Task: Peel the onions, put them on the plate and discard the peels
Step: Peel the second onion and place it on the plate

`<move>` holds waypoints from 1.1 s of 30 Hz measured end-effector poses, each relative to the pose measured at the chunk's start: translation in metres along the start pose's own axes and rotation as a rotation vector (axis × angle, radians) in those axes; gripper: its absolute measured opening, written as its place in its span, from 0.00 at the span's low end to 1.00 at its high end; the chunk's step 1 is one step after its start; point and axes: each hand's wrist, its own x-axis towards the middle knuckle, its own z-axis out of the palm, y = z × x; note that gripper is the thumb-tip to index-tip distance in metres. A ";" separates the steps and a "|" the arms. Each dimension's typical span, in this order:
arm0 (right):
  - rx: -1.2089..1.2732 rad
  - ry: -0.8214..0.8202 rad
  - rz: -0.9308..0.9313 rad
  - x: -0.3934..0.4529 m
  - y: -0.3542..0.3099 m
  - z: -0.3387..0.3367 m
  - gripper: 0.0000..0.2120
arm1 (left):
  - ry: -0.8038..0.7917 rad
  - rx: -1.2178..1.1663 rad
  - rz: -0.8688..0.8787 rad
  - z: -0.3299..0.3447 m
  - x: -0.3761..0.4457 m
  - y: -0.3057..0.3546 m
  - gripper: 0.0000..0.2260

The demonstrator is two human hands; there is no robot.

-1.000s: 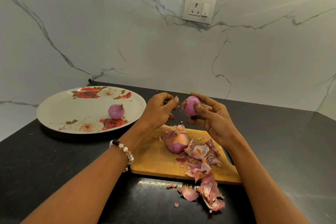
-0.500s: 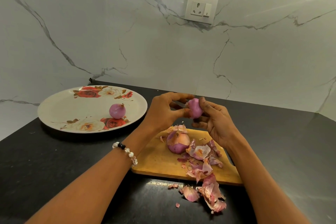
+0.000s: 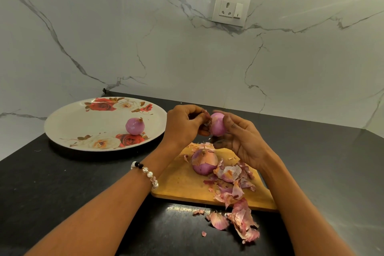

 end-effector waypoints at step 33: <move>-0.183 0.008 -0.059 0.005 0.009 -0.009 0.23 | -0.035 0.200 0.175 0.000 0.000 -0.005 0.06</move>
